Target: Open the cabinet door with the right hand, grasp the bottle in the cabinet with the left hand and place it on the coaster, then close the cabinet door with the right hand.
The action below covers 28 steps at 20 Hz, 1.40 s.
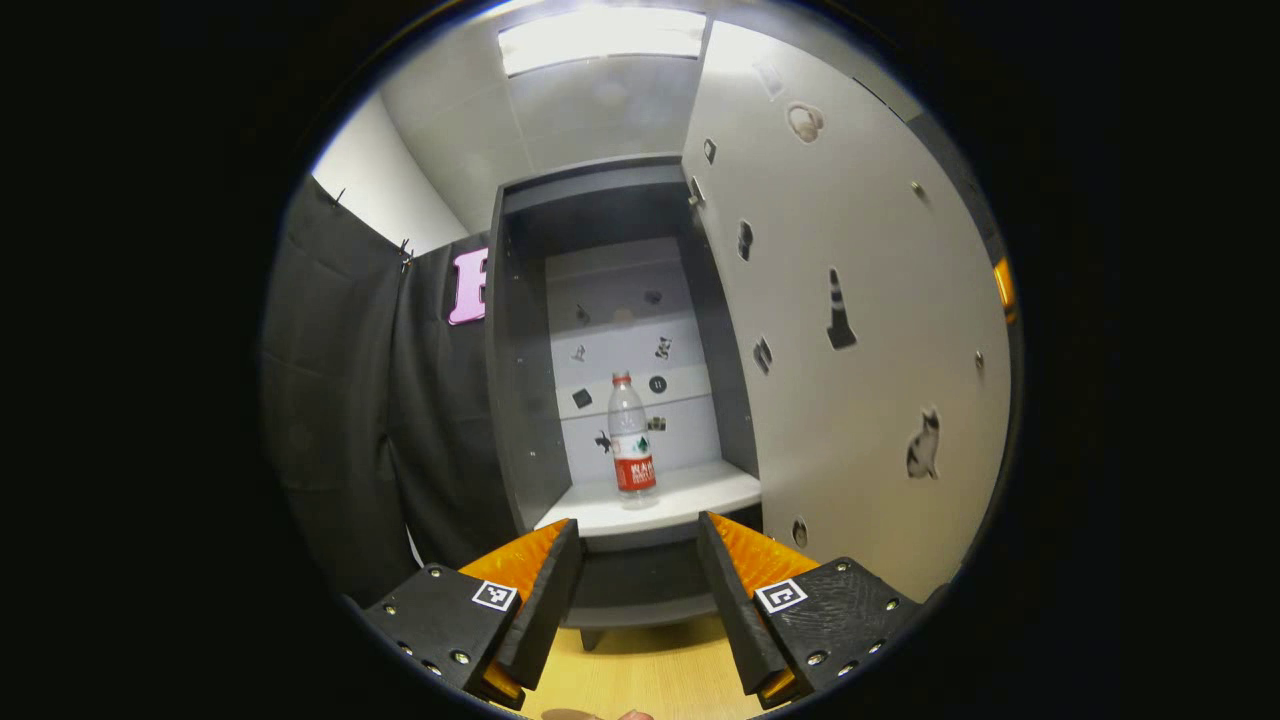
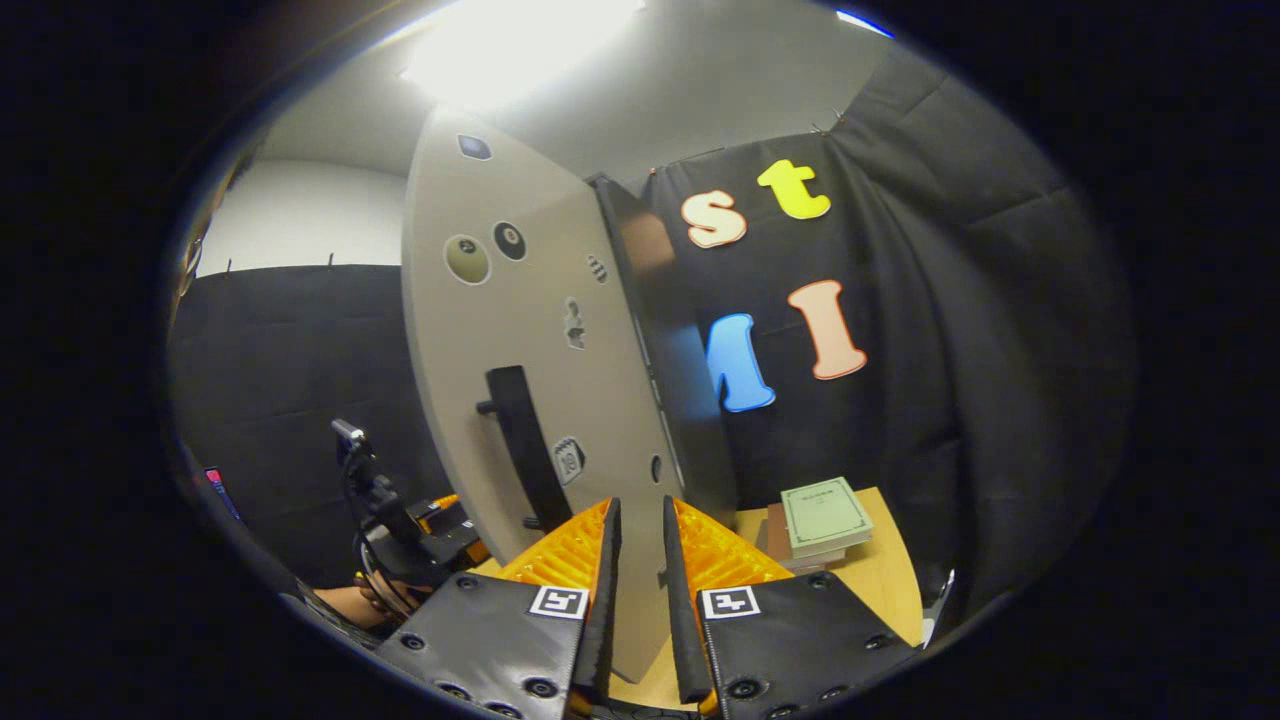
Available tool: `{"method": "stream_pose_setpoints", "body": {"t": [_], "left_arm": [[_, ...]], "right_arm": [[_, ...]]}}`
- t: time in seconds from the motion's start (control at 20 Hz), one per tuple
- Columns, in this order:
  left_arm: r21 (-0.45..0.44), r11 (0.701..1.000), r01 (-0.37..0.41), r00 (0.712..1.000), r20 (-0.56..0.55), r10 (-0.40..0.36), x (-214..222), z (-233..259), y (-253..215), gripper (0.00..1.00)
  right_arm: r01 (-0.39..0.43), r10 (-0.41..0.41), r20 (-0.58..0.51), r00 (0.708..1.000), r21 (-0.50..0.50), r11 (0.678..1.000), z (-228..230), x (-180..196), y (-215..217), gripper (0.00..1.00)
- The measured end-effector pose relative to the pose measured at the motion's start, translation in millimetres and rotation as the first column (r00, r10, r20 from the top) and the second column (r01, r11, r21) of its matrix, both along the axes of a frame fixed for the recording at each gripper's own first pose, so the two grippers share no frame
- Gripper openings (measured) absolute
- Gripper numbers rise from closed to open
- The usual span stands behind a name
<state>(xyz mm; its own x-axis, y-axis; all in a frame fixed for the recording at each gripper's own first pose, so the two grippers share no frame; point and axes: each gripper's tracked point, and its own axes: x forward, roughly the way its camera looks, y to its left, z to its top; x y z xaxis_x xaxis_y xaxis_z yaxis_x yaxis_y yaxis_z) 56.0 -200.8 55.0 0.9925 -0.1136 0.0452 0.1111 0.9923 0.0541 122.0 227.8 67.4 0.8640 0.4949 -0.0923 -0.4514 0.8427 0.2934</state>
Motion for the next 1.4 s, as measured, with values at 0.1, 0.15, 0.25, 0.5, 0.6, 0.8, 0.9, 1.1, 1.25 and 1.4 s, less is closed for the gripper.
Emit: {"method": "stream_pose_setpoints", "body": {"t": [0.1,0.15,0.25,0.5,0.6,0.8,0.9,1.1,1.25,1.4], "left_arm": [[-0.025,1.0,0.011,1.0,0.006,-0.011,13,17,2,0.66],[-0.041,0.999,0.022,1.0,0.015,-0.021,22,28,3,0.68],[-0.062,0.997,0.049,0.998,0.037,-0.047,42,51,4,0.68],[-0.081,0.994,0.08,0.996,0.032,-0.077,113,74,16,0.66],[-0.079,0.992,0.101,0.995,0.019,-0.099,141,75,15,0.68],[-0.07,0.985,0.159,0.987,-0.011,-0.16,192,59,4,0.68],[-0.074,0.982,0.176,0.983,-0.029,-0.179,221,47,-4,0.68],[-0.093,0.977,0.192,0.977,-0.078,-0.199,264,17,-12,0.68],[-0.093,0.978,0.188,0.973,-0.115,-0.198,291,-6,-14,0.68],[-0.09,0.979,0.184,0.969,-0.152,-0.196,310,-27,-16,0.68]], "right_arm": [[0.042,-0.042,-0.008,0.999,-0.015,0.999,-4,3,-8,0.47],[0.06,-0.06,0.0,0.998,-0.03,0.998,-4,6,-12,0.62],[0.126,-0.124,0.029,0.992,-0.083,0.989,-5,16,-29,0.95],[0.257,-0.249,0.068,0.966,-0.188,0.948,-7,24,-57,0.97],[0.289,-0.281,0.07,0.957,-0.22,0.932,-10,28,-65,0.98],[0.368,-0.367,0.053,0.929,-0.252,0.895,-15,29,-77,0.98],[0.401,-0.407,0.034,0.913,-0.266,0.877,-18,27,-81,0.98],[0.457,-0.474,0.008,0.88,-0.278,0.845,-24,28,-88,0.98],[0.482,-0.507,-0.009,0.862,-0.298,0.824,-29,29,-91,0.98],[0.491,-0.527,-0.033,0.849,-0.316,0.812,-32,25,-93,0.98]]}}
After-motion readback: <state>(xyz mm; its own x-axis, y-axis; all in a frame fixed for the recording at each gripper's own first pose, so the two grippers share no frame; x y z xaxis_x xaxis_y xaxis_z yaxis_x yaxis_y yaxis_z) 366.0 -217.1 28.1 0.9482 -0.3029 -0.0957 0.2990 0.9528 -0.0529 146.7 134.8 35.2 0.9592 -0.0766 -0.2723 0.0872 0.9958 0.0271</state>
